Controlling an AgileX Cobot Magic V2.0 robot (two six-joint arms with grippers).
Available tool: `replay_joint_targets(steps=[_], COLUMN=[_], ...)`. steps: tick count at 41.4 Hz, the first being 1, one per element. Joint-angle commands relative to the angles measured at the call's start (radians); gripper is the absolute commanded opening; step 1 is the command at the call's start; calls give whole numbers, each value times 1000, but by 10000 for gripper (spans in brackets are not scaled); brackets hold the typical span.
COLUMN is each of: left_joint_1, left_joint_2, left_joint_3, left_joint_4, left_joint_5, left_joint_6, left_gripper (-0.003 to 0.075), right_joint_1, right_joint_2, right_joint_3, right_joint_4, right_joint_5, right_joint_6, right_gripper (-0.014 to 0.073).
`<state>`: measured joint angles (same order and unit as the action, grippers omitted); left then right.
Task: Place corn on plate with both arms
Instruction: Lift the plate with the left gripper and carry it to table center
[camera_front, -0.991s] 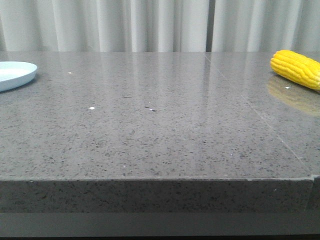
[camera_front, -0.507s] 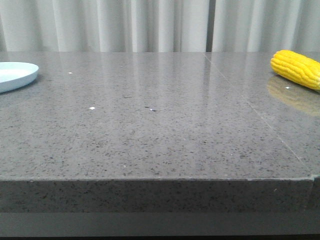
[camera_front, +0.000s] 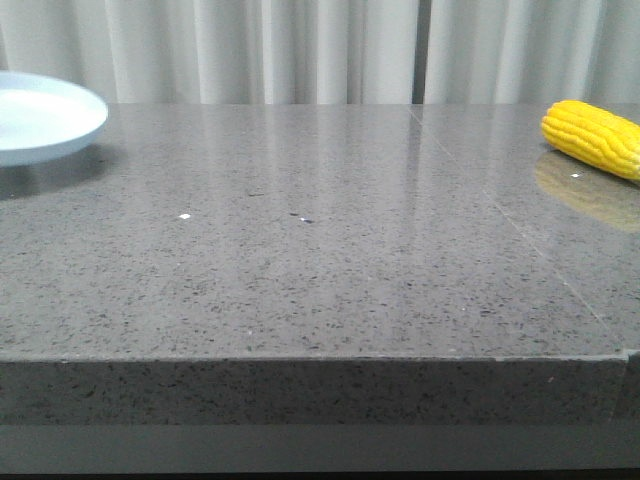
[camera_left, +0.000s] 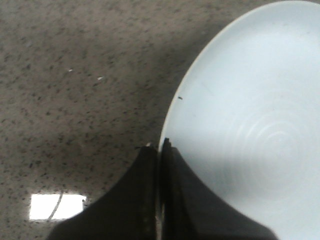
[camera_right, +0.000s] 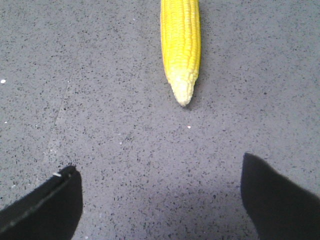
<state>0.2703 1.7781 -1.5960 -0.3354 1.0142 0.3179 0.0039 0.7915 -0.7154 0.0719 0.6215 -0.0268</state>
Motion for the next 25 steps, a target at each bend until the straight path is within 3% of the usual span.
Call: replay_joint_targets(steps=[1,10,25], left_joint_1=[-39,-167,-403], left_joint_2=[-82,-104,-76], left_joint_3=[-54,-131,-147], left_joint_4=[-35,-44,-149], left_joint_5=[0,76,35], left_joint_6=[8,22,22], left_gripper=[-20,-20,-20], right_joint_1=[-4,-4,-4], right_joint_2=[-1,-1,-1], right_joint_3=[-34,-34,-34], right_joint_4=[-11,-11,-11], right_joint_5=[-59,-59,-59], right_joint_6=[-10,-10,-10], right_gripper=[663,663,663])
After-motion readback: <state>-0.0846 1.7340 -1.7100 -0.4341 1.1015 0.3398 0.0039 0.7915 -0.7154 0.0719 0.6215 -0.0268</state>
